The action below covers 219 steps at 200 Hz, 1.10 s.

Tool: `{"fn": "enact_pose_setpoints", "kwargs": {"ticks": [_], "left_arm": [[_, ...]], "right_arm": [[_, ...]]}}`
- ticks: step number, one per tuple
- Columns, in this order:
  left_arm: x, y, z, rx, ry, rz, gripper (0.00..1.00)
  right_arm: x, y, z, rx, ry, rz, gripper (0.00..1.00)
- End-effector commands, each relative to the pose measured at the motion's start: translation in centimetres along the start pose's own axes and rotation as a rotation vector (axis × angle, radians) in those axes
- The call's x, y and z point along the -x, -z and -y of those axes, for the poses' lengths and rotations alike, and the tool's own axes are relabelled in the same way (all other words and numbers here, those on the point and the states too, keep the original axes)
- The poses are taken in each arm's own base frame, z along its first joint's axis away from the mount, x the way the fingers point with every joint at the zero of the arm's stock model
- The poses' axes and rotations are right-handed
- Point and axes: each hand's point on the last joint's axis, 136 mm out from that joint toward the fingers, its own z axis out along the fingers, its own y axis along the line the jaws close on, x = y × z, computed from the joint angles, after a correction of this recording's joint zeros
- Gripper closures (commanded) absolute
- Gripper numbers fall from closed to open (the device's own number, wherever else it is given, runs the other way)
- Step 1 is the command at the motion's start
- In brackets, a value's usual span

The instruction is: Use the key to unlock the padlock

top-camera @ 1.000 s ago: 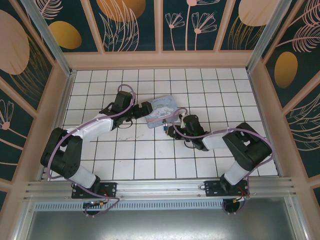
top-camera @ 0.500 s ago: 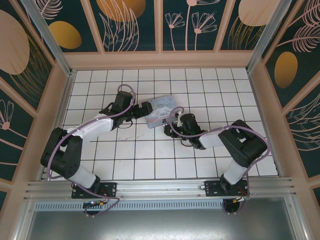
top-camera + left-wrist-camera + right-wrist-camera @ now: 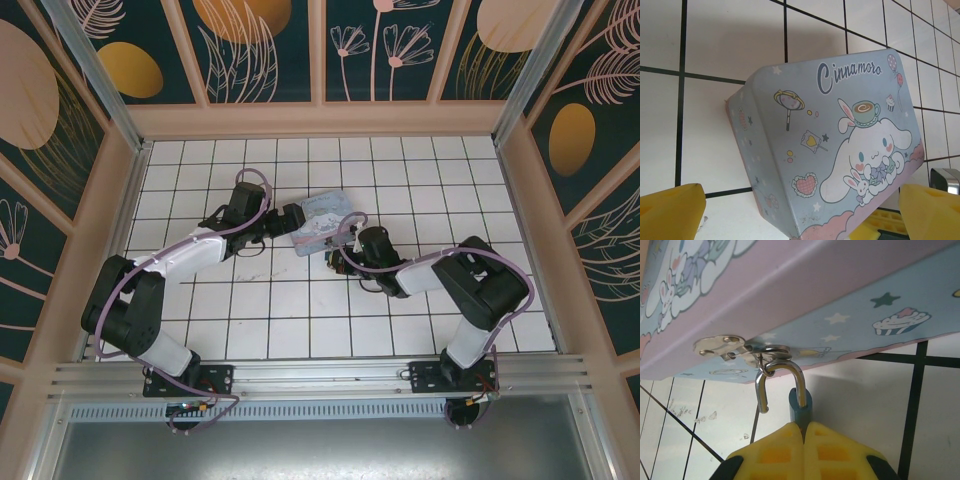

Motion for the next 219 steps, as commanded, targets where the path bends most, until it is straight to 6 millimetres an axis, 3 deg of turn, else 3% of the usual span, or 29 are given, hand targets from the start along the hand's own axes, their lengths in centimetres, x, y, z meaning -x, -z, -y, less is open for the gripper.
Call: {"fn": "enact_pose_setpoints", "kwargs": {"ticks": [1,20,25,63,219], "left_arm": [[0.1,-0.2,-0.2,0.054,-0.059,0.003,0.02],[-0.7,-0.6,-1.1,0.134,-0.107,-0.004,0.01],[0.1,-0.5,-0.5,0.138,-0.12,0.016,0.01],[-0.2,-1.5,-1.6,0.237,-0.161,0.018,0.01],[-1.4,-2.4,-3.8,0.377,-0.253,-0.006,0.02]], "right_arm": [[0.5,0.0,-0.7,0.039,-0.03,0.038,1.0],[0.5,0.1,-0.6,0.046,-0.057,0.047,1.0],[0.5,0.1,-0.6,0.047,-0.062,0.051,1.0],[0.6,0.6,-0.6,0.064,-0.124,0.078,1.0],[2.3,1.0,-0.8,0.203,-0.46,0.231,1.0]]}}
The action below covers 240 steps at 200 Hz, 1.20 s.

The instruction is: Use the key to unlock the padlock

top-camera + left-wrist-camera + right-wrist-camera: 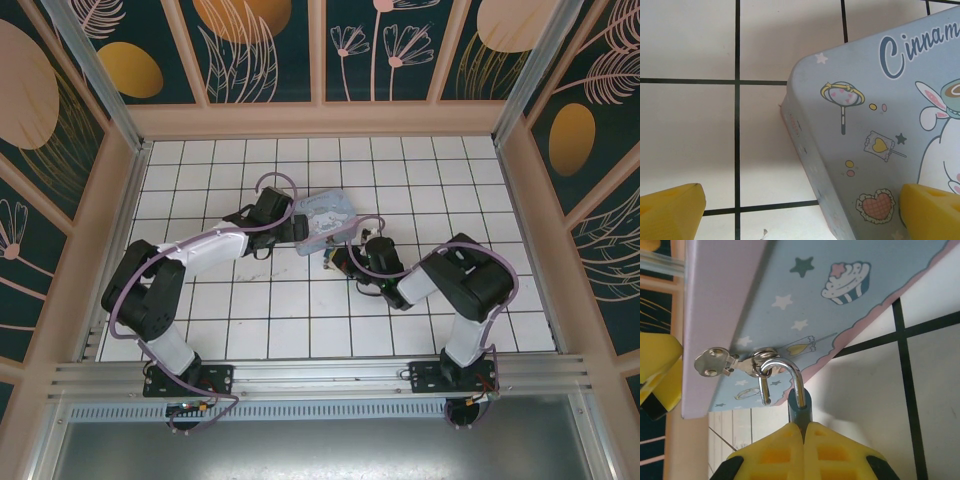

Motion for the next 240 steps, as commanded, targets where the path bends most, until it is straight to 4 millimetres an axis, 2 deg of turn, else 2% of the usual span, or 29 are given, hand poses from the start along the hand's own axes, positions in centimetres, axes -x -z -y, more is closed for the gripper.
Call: {"fn": "enact_pose_setpoints", "kwargs": {"ticks": [1,10,13,22,75,143,182,217,240], "left_arm": [[-0.7,-0.4,-0.9,0.053,-0.04,-0.026,0.02],[-0.8,-0.4,-0.9,0.053,-0.04,-0.027,0.01],[-1.4,-1.1,-1.2,0.065,-0.046,-0.048,0.02],[-1.7,-1.4,-1.3,0.067,-0.047,-0.057,0.02],[-2.4,-2.0,-1.4,0.075,-0.059,-0.079,0.01],[-3.1,-2.7,-1.7,0.082,-0.065,-0.103,0.01],[-3.4,-2.9,-1.8,0.086,-0.069,-0.113,0.01],[-3.8,-3.3,-2.0,0.095,-0.075,-0.13,0.01],[-3.9,-3.4,-2.1,0.1,-0.077,-0.135,0.02]], "right_arm": [[1.4,0.4,-1.4,0.088,-0.081,0.094,1.0],[1.6,0.4,-1.7,0.106,-0.097,0.11,1.0],[1.7,0.4,-1.8,0.113,-0.102,0.114,1.0],[1.8,0.4,-2.1,0.128,-0.112,0.123,1.0],[2.9,0.1,-3.5,0.178,-0.148,0.176,1.0],[5.1,0.3,-1.7,0.103,-0.177,0.261,1.0],[6.7,0.5,-1.4,0.101,-0.164,0.293,1.0],[7.6,-0.3,-1.7,0.083,-0.111,0.212,1.0],[6.7,-1.0,-1.4,0.017,-0.046,0.132,1.0]]}}
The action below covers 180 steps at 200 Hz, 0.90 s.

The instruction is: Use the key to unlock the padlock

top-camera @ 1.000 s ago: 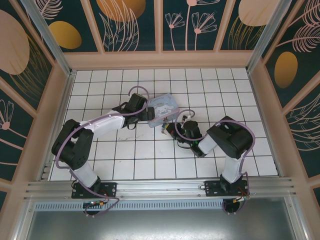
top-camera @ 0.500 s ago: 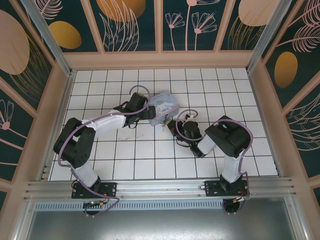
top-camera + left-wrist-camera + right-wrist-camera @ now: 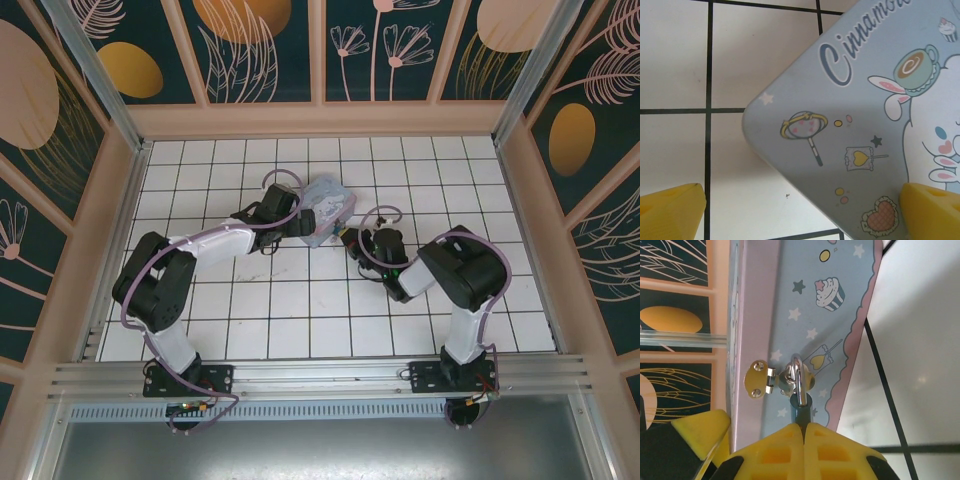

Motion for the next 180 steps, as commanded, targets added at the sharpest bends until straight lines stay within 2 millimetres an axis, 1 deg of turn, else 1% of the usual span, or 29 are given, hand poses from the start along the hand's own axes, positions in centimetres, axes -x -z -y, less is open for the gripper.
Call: {"fn": "enact_pose_setpoints", "kwargs": {"ticks": [1,4,7,37,51,74,101,116,131,149,156,166,170,173,180], "left_arm": [[-5.2,-1.3,-3.6,0.136,-0.075,-0.175,0.02],[-5.3,-1.3,-3.6,0.138,-0.076,-0.177,0.02],[-5.3,-1.3,-3.7,0.138,-0.076,-0.178,0.01],[-5.5,-1.5,-4.0,0.152,-0.081,-0.186,0.01],[-5.5,-1.5,-4.1,0.156,-0.082,-0.186,0.02],[-5.7,-1.7,-4.1,0.158,-0.084,-0.193,0.01],[-5.7,-1.7,-4.1,0.161,-0.086,-0.193,0.02],[-5.5,-1.6,-4.0,0.159,-0.087,-0.189,0.01],[-5.3,-1.6,-3.8,0.149,-0.085,-0.187,0.01],[-5.0,-1.5,-3.2,0.126,-0.08,-0.186,0.01],[-4.9,-1.4,-3.0,0.118,-0.077,-0.184,0.01],[-4.5,-1.2,-2.6,0.104,-0.074,-0.179,0.02],[-4.3,-1.1,-2.5,0.1,-0.073,-0.176,0.01],[-4.2,-1.1,-2.4,0.097,-0.073,-0.174,0.01],[-3.8,-0.8,-2.1,0.089,-0.069,-0.166,0.01]], "right_arm": [[0.1,-0.4,-0.8,-0.031,0.099,-0.053,1.0],[0.1,-0.4,-0.7,-0.039,0.107,-0.06,1.0],[1.1,-0.4,-0.4,-0.054,0.107,-0.044,1.0],[1.7,-0.7,1.7,-0.209,0.204,-0.108,1.0],[2.1,-0.6,2.2,-0.252,0.241,-0.116,1.0],[2.7,-0.7,1.5,-0.22,0.24,-0.104,1.0],[2.8,-0.9,0.6,-0.178,0.222,-0.098,1.0],[2.6,-0.5,0.2,-0.157,0.208,-0.101,1.0],[2.0,0.3,-0.4,-0.133,0.192,-0.11,1.0],[0.8,1.6,-0.8,-0.112,0.177,-0.127,1.0],[0.0,1.9,-1.0,-0.106,0.177,-0.14,1.0],[-1.2,2.5,-0.9,-0.106,0.171,-0.16,1.0],[-1.3,2.7,-0.7,-0.11,0.164,-0.163,1.0],[-2.2,2.9,-0.8,-0.108,0.167,-0.181,1.0],[-3.2,3.2,-0.6,-0.108,0.164,-0.199,1.0]]}}
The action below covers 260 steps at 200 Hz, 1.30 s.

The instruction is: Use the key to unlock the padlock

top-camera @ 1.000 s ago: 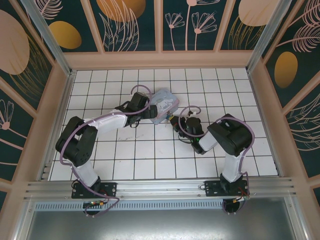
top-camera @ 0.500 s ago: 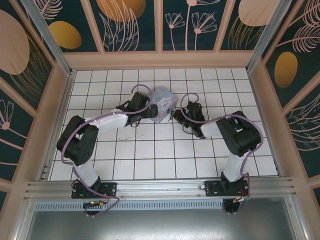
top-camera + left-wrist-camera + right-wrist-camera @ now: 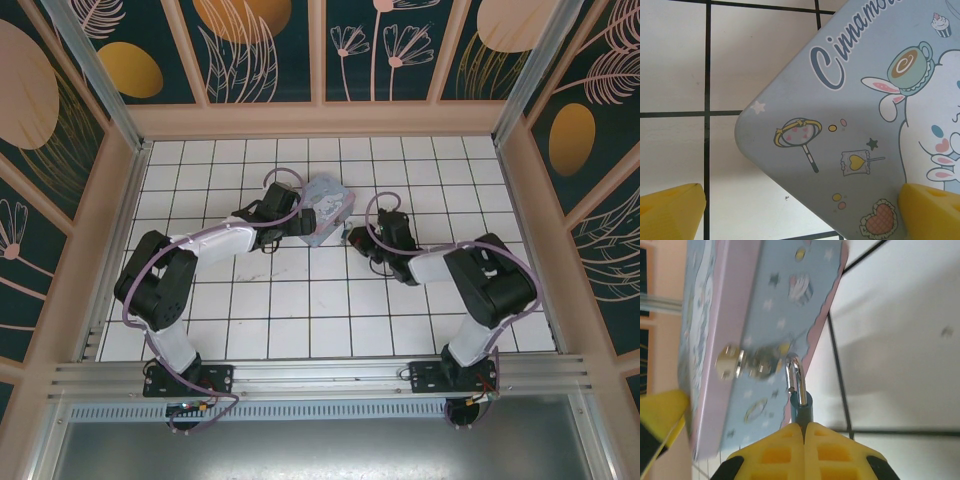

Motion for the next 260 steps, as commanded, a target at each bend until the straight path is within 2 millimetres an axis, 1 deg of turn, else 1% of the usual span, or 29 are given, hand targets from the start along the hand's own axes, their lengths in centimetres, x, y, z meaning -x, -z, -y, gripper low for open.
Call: {"fn": "enact_pose_setpoints", "kwargs": {"ticks": [1,22,36,52,59,61,76,82,86,99,110,116,122,127,135,140,144,149,161,171,176,180,195,211,222,231,233,247,260], "left_arm": [[-3.9,-0.7,-2.2,0.082,-0.06,-0.154,0.01],[-2.7,0.3,-1.4,0.056,-0.048,-0.129,0.01],[-2.0,1.0,-0.8,0.035,-0.043,-0.115,0.01],[-1.1,2.2,-0.3,0.014,-0.031,-0.093,0.01],[-1.1,2.3,-0.3,0.014,-0.027,-0.096,0.01],[-0.5,3.0,0.0,0.001,-0.024,-0.075,0.02],[0.4,4.3,0.3,-0.013,-0.016,-0.05,0.01],[0.8,4.9,0.4,-0.018,-0.01,-0.038,0.01],[1.0,5.2,0.4,-0.02,-0.008,-0.031,0.01],[1.8,6.5,0.5,-0.023,0.001,-0.005,0.01],[2.6,7.6,0.6,-0.027,0.011,0.022,0.01],[3.1,8.2,0.6,-0.03,0.018,0.038,0.01],[3.6,8.9,0.6,-0.031,0.023,0.055,0.01],[4.1,9.5,0.7,-0.033,0.025,0.072,0.01],[5.0,10.6,0.8,-0.034,0.031,0.104,0.01],[5.6,11.3,0.7,-0.029,0.037,0.128,0.01],[6.1,11.9,0.6,-0.024,0.041,0.148,0.01],[6.8,12.7,0.4,-0.018,0.046,0.175,0.01],[8.6,14.9,-0.2,0.01,0.056,0.264,0.01],[10.1,16.7,-1.3,0.051,0.07,0.347,0.01],[11.0,17.7,-1.8,0.071,0.077,0.392,0.01],[11.6,18.5,-2.2,0.083,0.082,0.428,0.01],[13.5,21.6,-3.8,0.14,0.103,0.562,0.01],[14.7,24.5,-5.0,0.168,0.079,0.706,0.01],[15.2,26.4,-6.2,0.208,0.09,0.807,0.01],[15.4,27.8,-6.9,0.234,0.076,0.887,0.01],[15.5,28.3,-7.0,0.238,0.076,0.904,0.01],[14.8,29.1,-9.0,0.314,0.08,0.97,0.01],[14.4,29.3,-10.6,0.365,0.074,0.989,0.01]], "right_arm": [[-3.0,1.0,-1.9,0.066,-0.006,-0.053,1.0],[-6.0,1.1,-1.4,0.063,-0.026,-0.11,1.0],[-7.2,1.4,-0.8,0.056,-0.039,-0.128,1.0],[-7.7,1.8,0.3,0.028,-0.053,-0.126,1.0],[-7.6,2.1,0.8,0.016,-0.054,-0.12,1.0],[-7.6,2.2,0.9,0.015,-0.054,-0.117,1.0],[-7.3,2.9,1.6,-0.017,-0.046,-0.105,1.0],[-7.1,3.2,1.9,-0.033,-0.04,-0.1,0.89],[-6.9,3.5,1.9,-0.038,-0.035,-0.092,0.79],[-6.2,4.7,2.1,-0.064,-0.021,-0.068,0.51],[-5.4,5.9,2.1,-0.08,-0.01,-0.042,0.35],[-4.7,6.6,2.0,-0.086,-0.004,-0.024,0.28],[-4.1,7.4,1.9,-0.096,0.007,-0.006,0.23],[-3.2,8.2,1.3,-0.089,0.019,0.022,0.19],[-2.2,9.4,1.2,-0.112,0.034,0.053,0.13],[-1.5,10.3,0.3,-0.106,0.056,0.077,0.08],[0.0,11.2,0.2,-0.122,0.055,0.124,0.04],[1.1,12.2,-0.1,-0.14,0.07,0.157,0.02],[4.1,14.7,-1.3,-0.17,0.104,0.257,0.01],[6.9,16.8,-2.4,-0.185,0.125,0.335,0.01],[8.4,17.8,-2.5,-0.211,0.138,0.386,0.01],[9.8,18.8,-3.2,-0.223,0.15,0.431,0.01],[14.1,21.8,-3.6,-0.324,0.173,0.577,0.01],[18.1,24.4,-3.5,-0.436,0.207,0.738,0.01],[20.2,25.4,-3.0,-0.508,0.245,0.825,0.01],[21.4,25.5,-2.5,-0.56,0.287,0.866,0.01],[21.6,25.5,-2.4,-0.567,0.296,0.872,0.01],[22.6,24.1,-1.2,-0.633,0.388,0.867,0.01],[23.0,22.8,0.9,-0.698,0.426,0.844,0.01]]}}
